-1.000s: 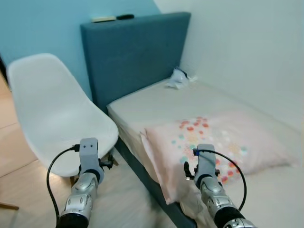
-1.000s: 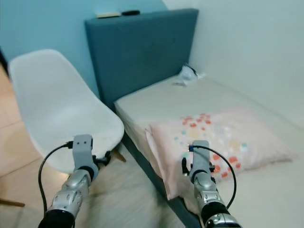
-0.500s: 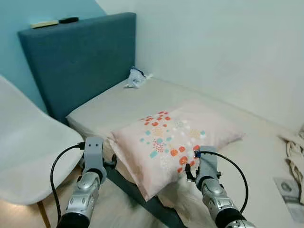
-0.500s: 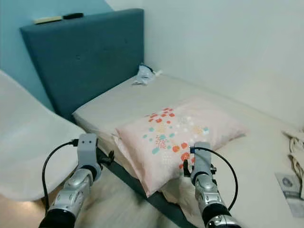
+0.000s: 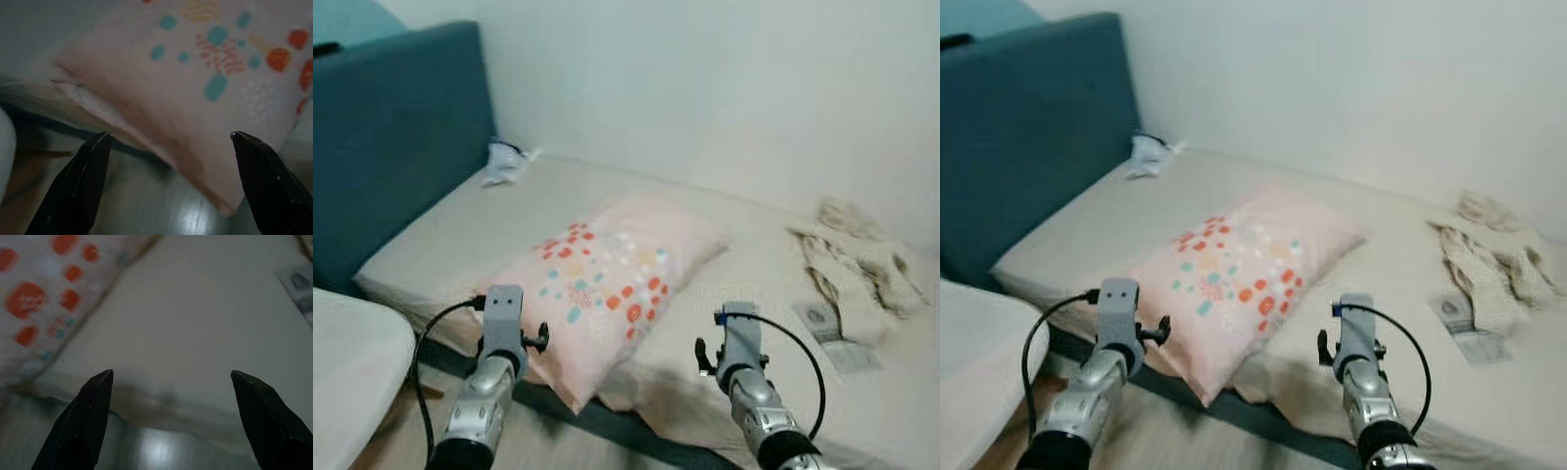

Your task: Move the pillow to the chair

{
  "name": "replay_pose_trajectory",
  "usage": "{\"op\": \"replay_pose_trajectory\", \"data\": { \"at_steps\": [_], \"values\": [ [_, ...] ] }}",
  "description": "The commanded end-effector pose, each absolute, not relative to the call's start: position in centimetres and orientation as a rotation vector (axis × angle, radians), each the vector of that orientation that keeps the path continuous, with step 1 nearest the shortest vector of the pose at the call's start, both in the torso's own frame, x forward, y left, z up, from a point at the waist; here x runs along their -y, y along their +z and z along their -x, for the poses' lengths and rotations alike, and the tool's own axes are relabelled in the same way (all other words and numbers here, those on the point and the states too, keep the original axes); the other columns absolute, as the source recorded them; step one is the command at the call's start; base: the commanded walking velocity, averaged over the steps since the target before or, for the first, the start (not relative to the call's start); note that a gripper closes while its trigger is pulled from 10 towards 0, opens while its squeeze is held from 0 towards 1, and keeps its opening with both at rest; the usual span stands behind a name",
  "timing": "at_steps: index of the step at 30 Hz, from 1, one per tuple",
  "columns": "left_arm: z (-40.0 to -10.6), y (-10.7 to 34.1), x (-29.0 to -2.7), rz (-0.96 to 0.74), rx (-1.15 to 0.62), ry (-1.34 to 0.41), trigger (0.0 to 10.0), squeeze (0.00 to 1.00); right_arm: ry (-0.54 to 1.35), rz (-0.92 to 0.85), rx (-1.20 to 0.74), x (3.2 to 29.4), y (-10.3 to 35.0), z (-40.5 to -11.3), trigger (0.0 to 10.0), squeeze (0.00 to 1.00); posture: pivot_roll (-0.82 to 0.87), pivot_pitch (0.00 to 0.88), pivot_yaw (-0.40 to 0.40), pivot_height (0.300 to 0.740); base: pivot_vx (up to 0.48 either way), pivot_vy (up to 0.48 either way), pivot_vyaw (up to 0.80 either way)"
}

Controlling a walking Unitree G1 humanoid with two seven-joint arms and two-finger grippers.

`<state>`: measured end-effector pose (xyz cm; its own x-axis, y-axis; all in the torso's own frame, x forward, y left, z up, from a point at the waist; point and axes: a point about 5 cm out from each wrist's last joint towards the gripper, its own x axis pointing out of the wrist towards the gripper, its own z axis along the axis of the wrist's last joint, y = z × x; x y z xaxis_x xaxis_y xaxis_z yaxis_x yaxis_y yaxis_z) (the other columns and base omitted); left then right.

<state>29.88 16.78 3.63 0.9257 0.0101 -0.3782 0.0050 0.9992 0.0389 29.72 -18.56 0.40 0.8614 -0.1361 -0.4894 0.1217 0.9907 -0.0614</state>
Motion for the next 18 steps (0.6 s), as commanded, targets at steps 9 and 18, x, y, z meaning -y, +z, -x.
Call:
{"op": "replay_pose_trajectory", "data": {
  "at_steps": [9, 18],
  "values": [
    [-30.3, 4.1, -15.7, 0.019, -0.360, -0.027, 10.0, 0.00, -0.137, 0.040, -0.506, 18.6, 0.7, -29.9, 10.0, 0.00, -0.04, 0.052, -0.044, 0.740, 0.000, 0.000, -0.80],
    [-30.5, 4.5, -17.3, -0.020, -0.299, 0.131, 10.0, 0.00, -0.133, -0.006, -0.425, 18.3, 1.7, -30.6, 10.0, 0.00, -0.05, 0.055, -0.043, 0.740, 0.064, 0.000, -0.59]
  ]
}}
